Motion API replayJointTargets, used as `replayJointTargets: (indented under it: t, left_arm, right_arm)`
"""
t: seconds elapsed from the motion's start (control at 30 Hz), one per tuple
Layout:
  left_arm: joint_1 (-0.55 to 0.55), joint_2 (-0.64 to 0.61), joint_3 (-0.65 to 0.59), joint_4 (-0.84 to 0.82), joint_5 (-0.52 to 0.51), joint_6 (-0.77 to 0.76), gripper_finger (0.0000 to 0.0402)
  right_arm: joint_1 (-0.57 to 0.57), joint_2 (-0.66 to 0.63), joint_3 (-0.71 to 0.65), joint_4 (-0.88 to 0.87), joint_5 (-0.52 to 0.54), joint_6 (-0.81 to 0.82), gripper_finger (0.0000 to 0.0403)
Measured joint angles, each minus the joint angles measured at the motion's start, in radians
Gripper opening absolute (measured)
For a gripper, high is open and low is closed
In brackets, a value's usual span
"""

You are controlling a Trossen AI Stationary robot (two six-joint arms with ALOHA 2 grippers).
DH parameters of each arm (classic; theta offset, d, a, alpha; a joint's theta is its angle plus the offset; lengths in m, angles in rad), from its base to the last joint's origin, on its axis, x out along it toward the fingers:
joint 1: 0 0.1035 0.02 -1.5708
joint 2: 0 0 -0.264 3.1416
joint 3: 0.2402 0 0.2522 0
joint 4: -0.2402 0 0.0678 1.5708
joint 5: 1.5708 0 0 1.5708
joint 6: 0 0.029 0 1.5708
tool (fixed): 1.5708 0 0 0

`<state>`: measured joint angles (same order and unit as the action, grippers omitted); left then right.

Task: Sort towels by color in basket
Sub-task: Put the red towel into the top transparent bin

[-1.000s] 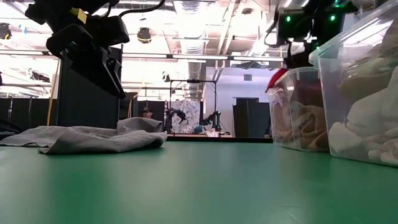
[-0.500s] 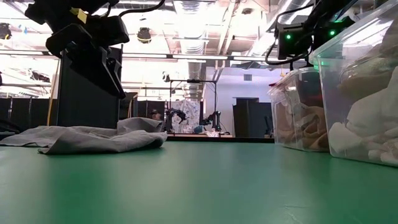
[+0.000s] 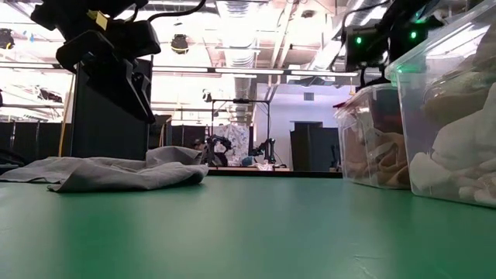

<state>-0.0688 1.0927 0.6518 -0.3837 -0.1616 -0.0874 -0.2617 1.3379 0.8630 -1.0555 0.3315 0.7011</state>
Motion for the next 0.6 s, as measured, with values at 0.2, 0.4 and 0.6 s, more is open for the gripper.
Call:
replayJointTargets:
  t: [0.2,0.4,0.6]
  left_arm:
    - [0.0,0.0,0.0,-0.009,0.0,0.0,0.0157]
    - [0.0,0.0,0.0,-0.01,0.0,0.0,0.0157]
    - [0.0,0.0,0.0,-0.01,0.0,0.0,0.0157]
  right_arm:
    - [0.043,-0.004,0.1,-0.093,-0.007,-0.022,0.0139]
    - [0.06,-0.004,0.197,-0.187,-0.003,-0.029,0.0205]
    - [0.06,-0.005,0.286,-0.26,0.004,-0.029,0.0252]
